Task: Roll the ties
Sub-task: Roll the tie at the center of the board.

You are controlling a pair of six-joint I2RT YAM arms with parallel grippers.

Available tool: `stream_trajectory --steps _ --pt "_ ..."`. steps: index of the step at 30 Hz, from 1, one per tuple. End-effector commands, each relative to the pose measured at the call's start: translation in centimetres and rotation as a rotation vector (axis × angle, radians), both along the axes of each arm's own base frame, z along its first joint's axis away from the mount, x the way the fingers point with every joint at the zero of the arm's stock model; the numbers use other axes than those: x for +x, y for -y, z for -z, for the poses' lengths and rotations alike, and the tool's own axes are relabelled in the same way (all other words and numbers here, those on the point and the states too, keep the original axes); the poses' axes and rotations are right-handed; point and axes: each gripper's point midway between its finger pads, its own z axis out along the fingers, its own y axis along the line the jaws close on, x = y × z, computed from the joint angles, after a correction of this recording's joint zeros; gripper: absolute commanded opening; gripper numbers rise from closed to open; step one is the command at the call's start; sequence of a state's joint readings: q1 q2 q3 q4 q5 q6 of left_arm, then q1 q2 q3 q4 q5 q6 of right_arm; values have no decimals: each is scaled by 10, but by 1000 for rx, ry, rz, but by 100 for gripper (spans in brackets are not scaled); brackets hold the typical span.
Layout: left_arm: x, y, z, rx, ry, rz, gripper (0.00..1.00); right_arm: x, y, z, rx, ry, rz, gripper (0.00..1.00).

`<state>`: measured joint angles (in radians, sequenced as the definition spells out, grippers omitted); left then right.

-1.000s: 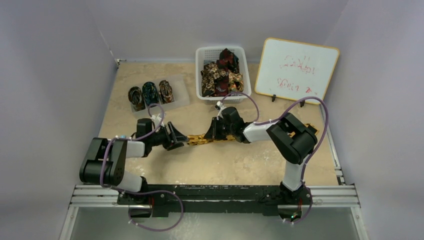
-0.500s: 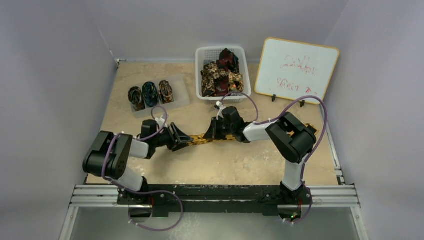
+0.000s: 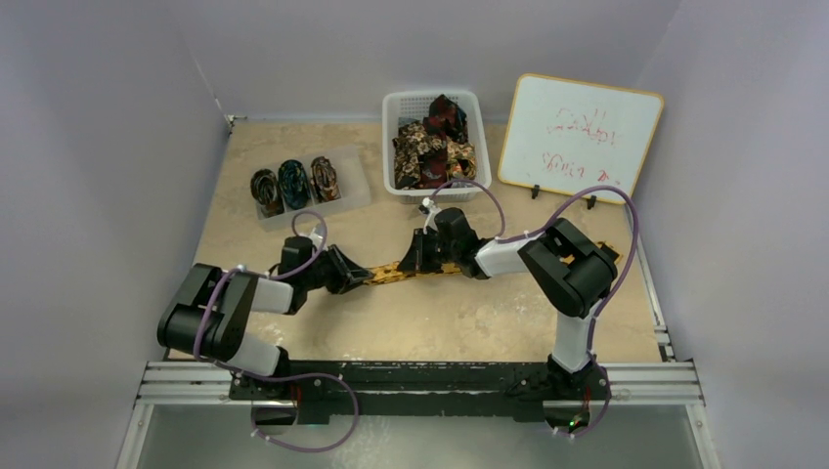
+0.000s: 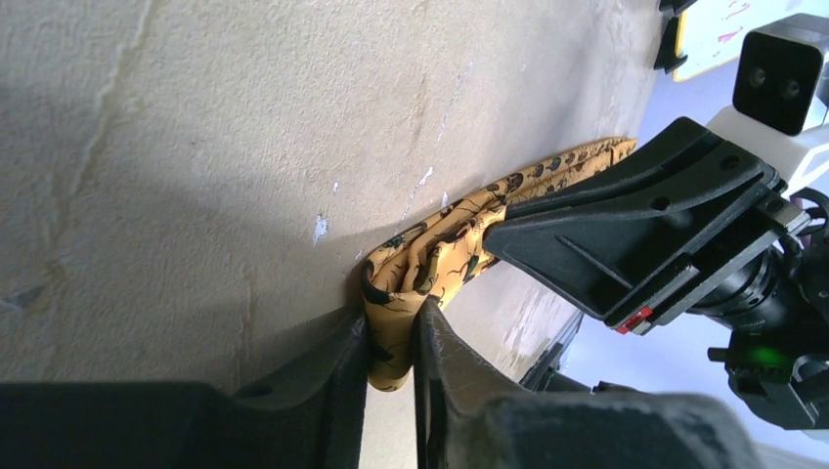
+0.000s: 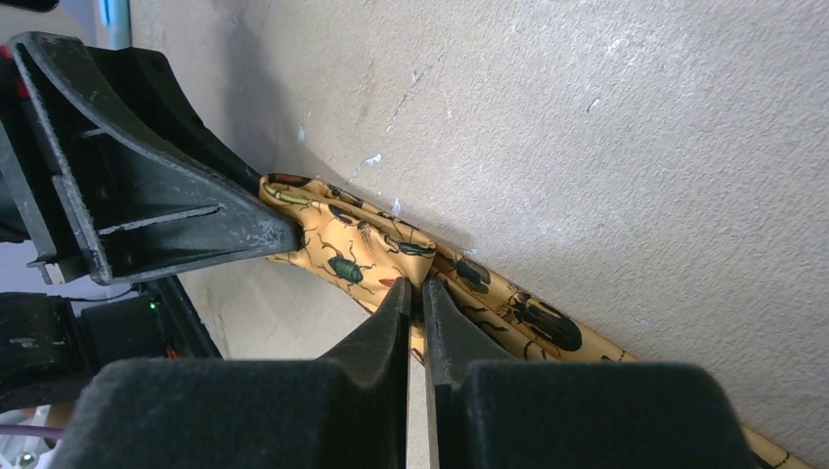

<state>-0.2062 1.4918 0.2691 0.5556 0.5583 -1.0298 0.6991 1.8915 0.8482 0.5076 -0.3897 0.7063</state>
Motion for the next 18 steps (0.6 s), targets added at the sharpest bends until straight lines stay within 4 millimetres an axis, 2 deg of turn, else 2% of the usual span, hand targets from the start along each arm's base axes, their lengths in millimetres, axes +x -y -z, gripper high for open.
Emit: stream_trajectory --steps 1,5,8,12,14,18 --pt "5 -1 3 55 16 -16 14 -18 15 27 -91 -66 -37 8" --pt "5 -1 -8 107 41 4 0 -15 14 15 -91 -31 -55 13" --pt "2 -5 -13 166 34 30 0 -9 12 11 -97 0 -63 14" --pt "-5 -11 -17 222 13 49 0 -25 -2 12 -39 -45 -141 15" --pt "-6 -17 -18 264 2 41 0 -26 -4 4 -30 -20 -128 31" --pt "-14 -27 -17 330 -39 51 0 -16 -6 -25 -24 54 -120 42"
